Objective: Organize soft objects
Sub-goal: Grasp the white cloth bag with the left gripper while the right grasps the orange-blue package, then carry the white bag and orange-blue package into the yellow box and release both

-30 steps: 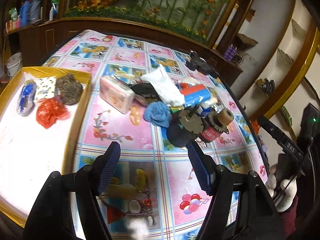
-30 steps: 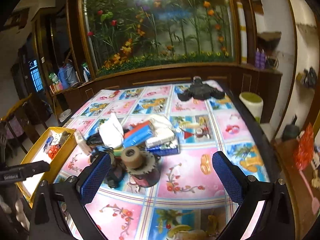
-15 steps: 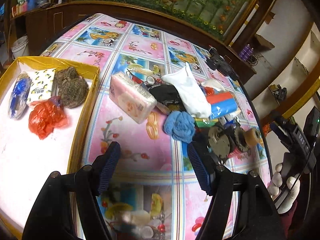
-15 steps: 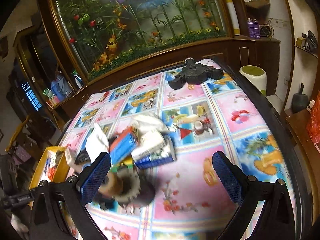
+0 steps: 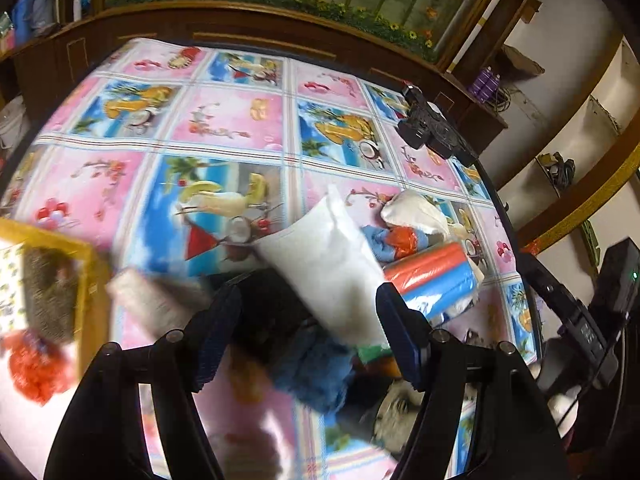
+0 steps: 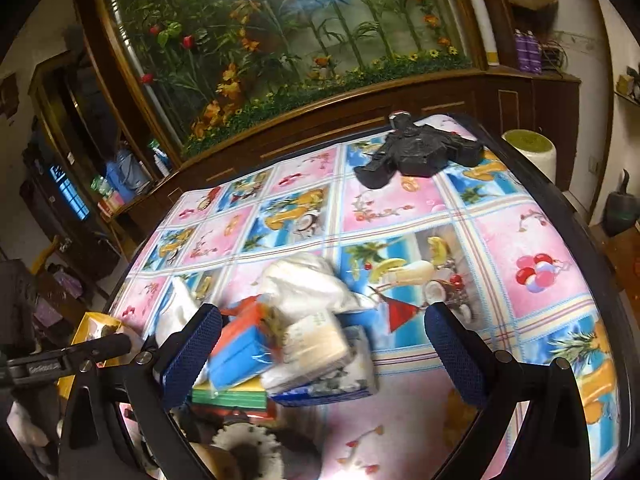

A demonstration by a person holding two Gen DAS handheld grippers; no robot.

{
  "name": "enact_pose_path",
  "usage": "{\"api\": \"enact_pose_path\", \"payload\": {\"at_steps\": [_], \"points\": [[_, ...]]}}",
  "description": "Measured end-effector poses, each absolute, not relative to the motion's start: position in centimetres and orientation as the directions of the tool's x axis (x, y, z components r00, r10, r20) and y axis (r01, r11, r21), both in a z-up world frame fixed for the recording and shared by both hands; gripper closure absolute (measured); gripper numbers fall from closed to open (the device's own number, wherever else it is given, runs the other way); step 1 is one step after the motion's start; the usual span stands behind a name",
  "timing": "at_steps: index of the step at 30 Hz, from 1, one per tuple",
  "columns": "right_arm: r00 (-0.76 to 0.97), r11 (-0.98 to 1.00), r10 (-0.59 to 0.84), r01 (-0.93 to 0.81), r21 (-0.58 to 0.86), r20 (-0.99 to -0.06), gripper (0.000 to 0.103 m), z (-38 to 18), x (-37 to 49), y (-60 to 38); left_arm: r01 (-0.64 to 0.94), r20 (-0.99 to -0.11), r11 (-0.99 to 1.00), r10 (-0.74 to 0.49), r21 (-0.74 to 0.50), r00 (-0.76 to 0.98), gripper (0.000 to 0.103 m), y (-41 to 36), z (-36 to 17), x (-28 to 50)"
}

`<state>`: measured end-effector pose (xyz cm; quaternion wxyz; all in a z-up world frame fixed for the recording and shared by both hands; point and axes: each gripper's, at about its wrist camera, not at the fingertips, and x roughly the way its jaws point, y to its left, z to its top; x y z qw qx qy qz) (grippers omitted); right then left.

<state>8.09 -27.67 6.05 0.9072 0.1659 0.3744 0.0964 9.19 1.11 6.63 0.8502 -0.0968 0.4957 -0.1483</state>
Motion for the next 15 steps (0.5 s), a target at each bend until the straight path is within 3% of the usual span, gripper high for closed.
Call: {"api": "enact_pose_path", "payload": {"at_steps": [3, 9, 13, 15], "points": [[0.706, 0.933, 0.266, -0.017, 0.360, -0.656, 0.001, 5.9, 8.4, -28.1, 0.182, -0.823, 0.934, -0.357, -0.308, 0.441, 0.034, -1.0, 5.7, 10.6], [0.703, 0.938, 0.252, -0.009, 0.346, -0.665, 0.001, 5.6, 8.6, -28.1, 0.266, -0.872, 0.953, -0.251, -0.145, 0.421, 0.034, -4.8, 4.3, 12.0], [0.701, 0.936, 0.256, -0.006, 0.353, -0.665, 0.001, 5.5, 8.6, -28.4, 0.279, -0.883, 0.950, -0.247, -0.139, 0.400, 0.035, -4.5, 3.7, 12.0], [0.700, 0.932, 0.264, -0.008, 0.363, -0.663, 0.001, 5.5, 8.7, -28.8, 0.279, -0.874, 0.948, -0.261, -0.152, 0.411, 0.061, -3.9, 4.0, 11.8]]}}
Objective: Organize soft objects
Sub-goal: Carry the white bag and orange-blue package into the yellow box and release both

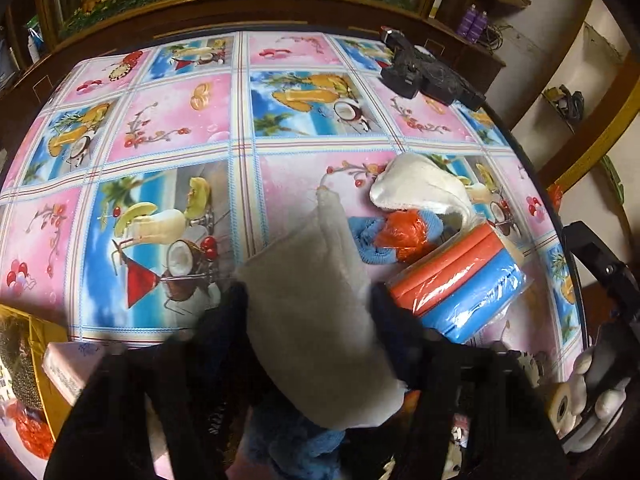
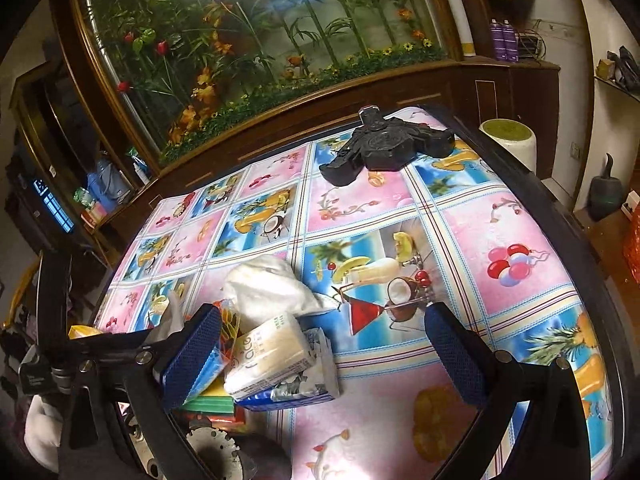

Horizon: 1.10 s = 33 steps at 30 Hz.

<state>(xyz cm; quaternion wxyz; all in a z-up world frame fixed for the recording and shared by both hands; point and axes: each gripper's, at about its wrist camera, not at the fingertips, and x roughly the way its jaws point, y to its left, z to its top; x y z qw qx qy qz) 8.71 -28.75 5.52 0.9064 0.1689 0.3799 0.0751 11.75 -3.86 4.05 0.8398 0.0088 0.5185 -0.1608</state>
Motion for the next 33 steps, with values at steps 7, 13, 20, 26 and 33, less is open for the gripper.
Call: {"api": "enact_pose_path", "payload": {"at_steps": [7, 13, 20, 26, 33], "points": [[0.728, 0.869, 0.271, 0.097, 0.486, -0.630, 0.001, 4.8, 8.7, -34.2, 0.268, -0.824, 0.928, -0.357, -0.258, 0.441, 0.075, -1.4, 6.7, 9.6], [0.690, 0.811, 0.339, 0.130, 0.570, -0.640, 0.001, 2.8, 9.3, -35.4, 0.325, -0.760, 0.885, -0.456, -0.333, 0.463, 0.076, -1.0, 9.5, 6.5], [0.638, 0.816, 0.464, -0.038, 0.576, -0.615, 0.003, 3.1, 9.9, -31.7, 0.342, -0.695, 0.846, -0.531, -0.408, 0.485, 0.076, 0.0, 11.9, 3.6], [0.577, 0.801, 0.556, -0.178, 0.572, -0.599, 0.021, 3.7, 9.9, -28.8, 0.332, -0.666, 0.841, -0.540, -0.426, 0.515, 0.076, 2.3, 13.0, 0.5], [0.463, 0.877, 0.480, -0.233, 0.420, -0.745, 0.042, 3.6, 13.2, -23.8, 0.301, -0.646, 0.847, -0.529, -0.438, 0.550, 0.076, 6.4, 13.6, -2.8]]}}
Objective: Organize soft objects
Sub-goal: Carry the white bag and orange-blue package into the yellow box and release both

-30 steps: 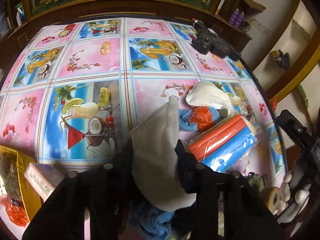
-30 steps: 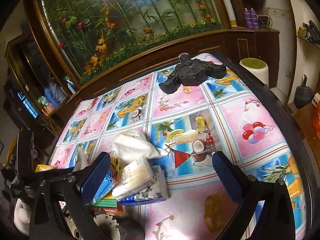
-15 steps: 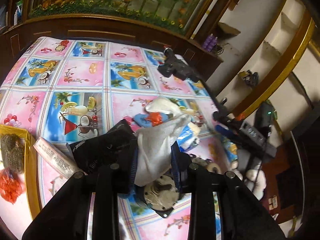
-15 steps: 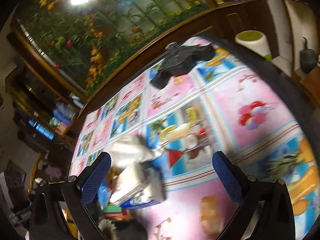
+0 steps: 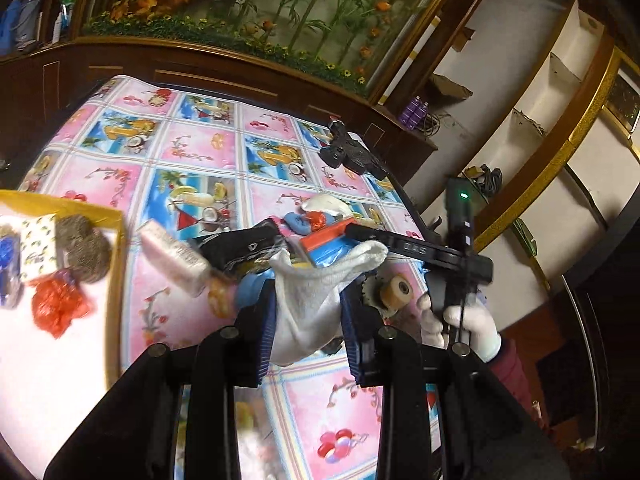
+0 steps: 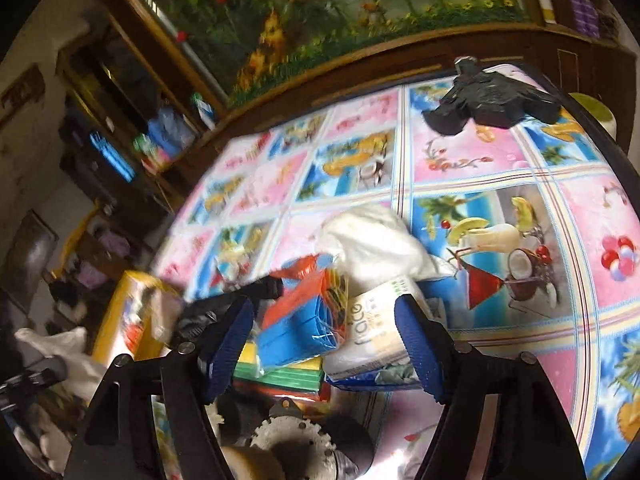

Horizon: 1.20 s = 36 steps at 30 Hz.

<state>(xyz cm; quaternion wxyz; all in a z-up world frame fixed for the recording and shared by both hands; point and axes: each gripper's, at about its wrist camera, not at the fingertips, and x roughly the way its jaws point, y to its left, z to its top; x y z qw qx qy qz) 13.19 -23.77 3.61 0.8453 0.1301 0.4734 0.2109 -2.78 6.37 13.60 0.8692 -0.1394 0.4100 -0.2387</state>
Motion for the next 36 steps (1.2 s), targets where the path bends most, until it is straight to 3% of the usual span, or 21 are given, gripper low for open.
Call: {"api": "enact_pose_path", "payload": {"at_steps": [1, 3, 8, 21, 36], "points": [[0.428, 0.881, 0.472, -0.245, 0.404, -0.771, 0.047, 3.4, 13.8, -23.0, 0.294, -0.641, 0.846, -0.531, -0.445, 0.555, 0.076, 6.9, 13.7, -3.2], [0.400, 0.900, 0.431, -0.255, 0.353, -0.809, 0.068, 3.8, 14.6, -21.9, 0.282, -0.621, 0.839, -0.536, -0.465, 0.572, 0.076, 8.4, 13.9, -4.1], [0.451, 0.896, 0.439, -0.278, 0.346, -0.777, 0.081, 7.6, 13.5, -21.0, 0.238, -0.567, 0.819, -0.541, -0.521, 0.621, 0.076, 12.5, 14.2, -6.2], [0.587, 0.898, 0.420, -0.378, 0.224, -0.692, 0.085, 16.3, 0.7, -16.3, 0.141, -0.498, 0.808, -0.478, -0.572, 0.724, 0.076, 21.0, 13.7, -11.8], [0.466, 0.789, 0.540, -0.569, 0.230, -0.701, 0.085, 19.1, -3.4, -4.6, -0.016, -0.600, 0.866, -0.334, -0.500, 0.727, 0.076, 27.5, 10.5, -9.2]]}}
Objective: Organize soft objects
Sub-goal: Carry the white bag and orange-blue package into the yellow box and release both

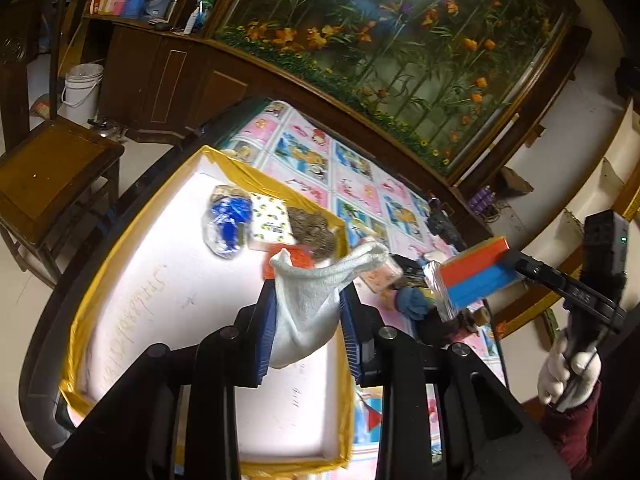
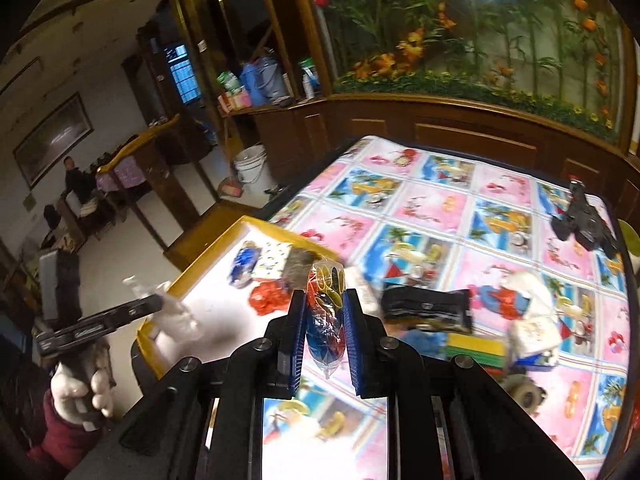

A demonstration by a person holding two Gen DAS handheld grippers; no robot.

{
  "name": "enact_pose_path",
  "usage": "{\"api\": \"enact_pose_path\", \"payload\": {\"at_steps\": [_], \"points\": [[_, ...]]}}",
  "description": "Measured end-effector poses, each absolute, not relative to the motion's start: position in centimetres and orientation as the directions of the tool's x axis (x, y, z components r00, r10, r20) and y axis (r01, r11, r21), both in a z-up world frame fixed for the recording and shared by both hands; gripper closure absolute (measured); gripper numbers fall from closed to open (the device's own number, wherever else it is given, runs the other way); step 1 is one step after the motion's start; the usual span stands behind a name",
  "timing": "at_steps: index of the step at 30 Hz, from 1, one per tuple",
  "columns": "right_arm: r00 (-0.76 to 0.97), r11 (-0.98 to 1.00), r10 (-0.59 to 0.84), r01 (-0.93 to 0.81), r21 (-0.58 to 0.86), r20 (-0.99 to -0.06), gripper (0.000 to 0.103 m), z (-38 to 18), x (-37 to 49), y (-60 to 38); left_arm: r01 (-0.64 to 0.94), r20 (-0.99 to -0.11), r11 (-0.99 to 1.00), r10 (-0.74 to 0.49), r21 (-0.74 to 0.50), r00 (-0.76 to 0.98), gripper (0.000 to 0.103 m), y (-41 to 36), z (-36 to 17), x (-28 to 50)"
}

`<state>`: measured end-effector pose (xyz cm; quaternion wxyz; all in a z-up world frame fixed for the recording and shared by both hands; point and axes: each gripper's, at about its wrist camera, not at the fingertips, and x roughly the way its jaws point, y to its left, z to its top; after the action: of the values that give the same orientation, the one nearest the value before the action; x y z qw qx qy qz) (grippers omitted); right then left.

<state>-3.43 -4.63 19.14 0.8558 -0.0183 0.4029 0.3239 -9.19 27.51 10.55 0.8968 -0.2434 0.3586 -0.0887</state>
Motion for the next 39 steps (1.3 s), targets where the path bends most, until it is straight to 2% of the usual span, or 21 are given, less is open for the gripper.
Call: {"api": "enact_pose_path", "payload": {"at_steps": [8, 11, 13, 15, 17, 20, 21, 26, 29, 32, 34, 36, 39], "points": [[0.302, 0.702, 0.601, -0.642, 0.308, -0.740, 0.085, 16.3, -1.1, 4.9, -0.093, -0.665, 0.874, -0.289, -0.476, 0.689, 0.076, 30.2, 8.1, -5.4], [0.213, 0.659, 0.652, -0.634, 0.404, -0.728, 0.085, 14.8, 0.6, 8.1, -0.131, -0.692, 0.874, -0.270, -0.468, 0.669, 0.076, 31.1, 7.1, -3.2], [0.159, 0.636, 0.684, -0.609, 0.474, -0.712, 0.085, 13.3, 2.0, 9.8, -0.157, -0.703, 0.873, -0.252, -0.461, 0.665, 0.070, 31.7, 6.7, -2.1], [0.121, 0.645, 0.678, -0.572, 0.508, -0.725, 0.085, 11.0, 3.6, 11.3, -0.168, -0.698, 0.858, -0.265, -0.486, 0.665, 0.047, 32.3, 6.4, -1.4], [0.100, 0.676, 0.636, -0.550, 0.489, -0.766, 0.085, 8.7, 4.9, 12.6, -0.164, -0.683, 0.842, -0.285, -0.513, 0.673, 0.044, 32.6, 6.3, -1.4], [0.140, 0.734, 0.544, -0.557, 0.388, -0.827, 0.083, 6.2, 5.9, 14.1, -0.143, -0.660, 0.839, -0.295, -0.526, 0.691, 0.043, 33.0, 6.6, -2.2], [0.157, 0.744, 0.524, -0.561, 0.361, -0.837, 0.082, 5.9, 6.3, 14.4, -0.147, -0.659, 0.841, -0.287, -0.521, 0.695, 0.040, 33.1, 6.7, -2.7], [0.201, 0.767, 0.455, -0.584, 0.267, -0.867, 0.078, 4.8, 7.6, 16.9, -0.152, -0.616, 0.813, -0.289, -0.562, 0.733, 0.039, 33.6, 7.6, -5.1], [0.248, 0.764, 0.421, -0.615, 0.194, -0.872, 0.063, 4.7, 6.5, 18.1, -0.144, -0.584, 0.803, -0.285, -0.579, 0.760, 0.039, 33.5, 8.5, -6.7], [0.306, 0.751, 0.441, -0.641, 0.159, -0.844, 0.063, 5.5, 5.1, 18.3, -0.135, -0.553, 0.792, -0.282, -0.595, 0.784, 0.032, 33.3, 9.4, -8.3], [0.352, 0.745, 0.460, -0.653, 0.138, -0.815, 0.057, 7.0, 3.8, 17.4, -0.126, -0.533, 0.785, -0.284, -0.607, 0.797, 0.032, 33.0, 9.8, -9.1], [0.407, 0.746, 0.478, -0.655, 0.115, -0.778, 0.038, 8.6, 2.5, 15.7, -0.114, -0.520, 0.778, -0.295, -0.617, 0.801, 0.032, 32.5, 10.0, -9.8], [0.493, 0.760, 0.501, -0.644, 0.089, -0.711, 0.036, 11.1, 0.4, 12.1, -0.091, -0.512, 0.778, -0.316, -0.621, 0.799, 0.032, 31.1, 10.5, -10.5]]}}
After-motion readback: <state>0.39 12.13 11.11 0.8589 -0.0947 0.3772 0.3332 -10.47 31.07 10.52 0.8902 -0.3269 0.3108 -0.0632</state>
